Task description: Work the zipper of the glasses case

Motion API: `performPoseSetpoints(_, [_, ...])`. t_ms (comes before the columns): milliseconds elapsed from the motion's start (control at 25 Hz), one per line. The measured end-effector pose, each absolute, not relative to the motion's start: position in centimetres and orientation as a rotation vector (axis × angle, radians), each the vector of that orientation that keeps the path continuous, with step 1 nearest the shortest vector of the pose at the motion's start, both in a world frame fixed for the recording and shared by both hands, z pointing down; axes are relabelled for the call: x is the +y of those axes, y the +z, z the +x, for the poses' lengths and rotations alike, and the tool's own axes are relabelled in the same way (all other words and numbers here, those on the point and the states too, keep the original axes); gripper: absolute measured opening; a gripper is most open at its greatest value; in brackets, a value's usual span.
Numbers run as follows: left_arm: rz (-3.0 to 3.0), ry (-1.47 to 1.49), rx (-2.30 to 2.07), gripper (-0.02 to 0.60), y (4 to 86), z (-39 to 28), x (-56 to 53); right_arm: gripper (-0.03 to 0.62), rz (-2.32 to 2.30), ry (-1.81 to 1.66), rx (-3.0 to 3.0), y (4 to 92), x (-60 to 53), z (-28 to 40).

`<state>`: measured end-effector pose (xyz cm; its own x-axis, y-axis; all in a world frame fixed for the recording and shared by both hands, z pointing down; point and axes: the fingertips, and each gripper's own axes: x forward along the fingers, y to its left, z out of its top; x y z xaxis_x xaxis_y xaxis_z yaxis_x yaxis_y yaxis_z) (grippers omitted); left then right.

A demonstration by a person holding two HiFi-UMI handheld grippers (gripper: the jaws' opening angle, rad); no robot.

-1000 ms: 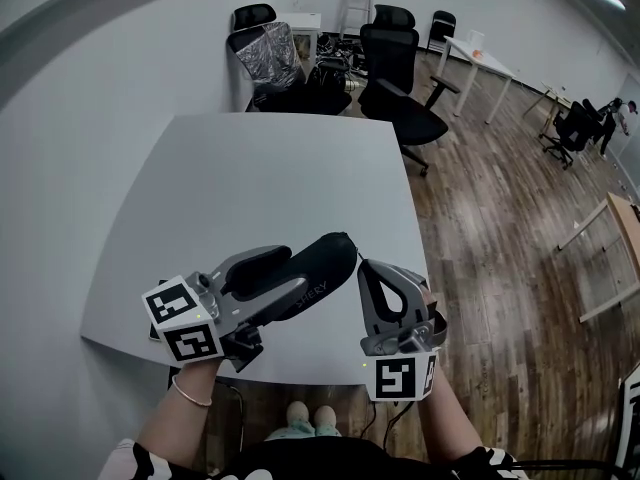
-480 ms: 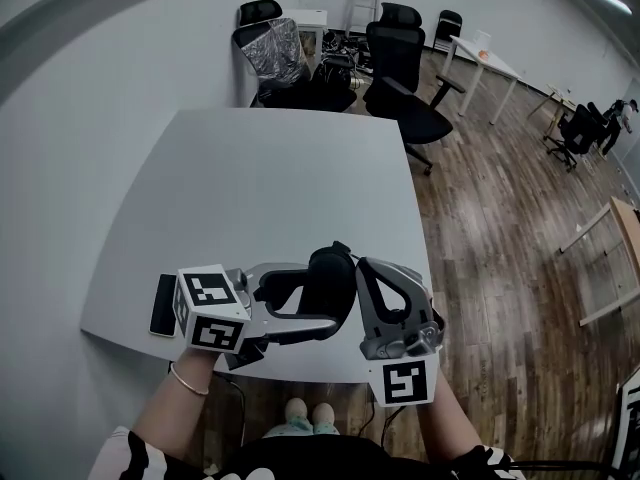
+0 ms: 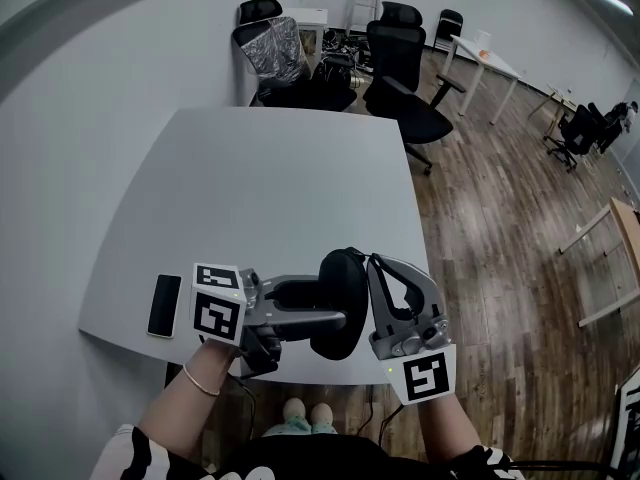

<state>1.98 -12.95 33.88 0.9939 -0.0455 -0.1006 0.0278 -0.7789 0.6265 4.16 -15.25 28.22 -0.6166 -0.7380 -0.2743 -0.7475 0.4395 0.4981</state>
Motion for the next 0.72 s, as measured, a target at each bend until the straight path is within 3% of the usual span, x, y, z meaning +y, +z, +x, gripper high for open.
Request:
performPoseSetpoints(120, [2.486, -0.146, -0.123, 0.303, 33.7, 1.8, -14.0, 0.005, -1.457, 1.183, 2.677, 28.3, -15.8, 4.1])
performPoseSetpoints(280, [2.400, -0.360, -0.232, 0.295, 32.9, -0.5, -15.9, 0.005, -1.486, 1.406, 2.728, 29.5, -15.9, 3.8])
performPoseSetpoints(720, [2.380, -0.472, -0.317, 0.288, 32.1, -1.6, -16.0, 0.005, -1.516, 1.270, 2.699, 29.2, -16.0, 3.3])
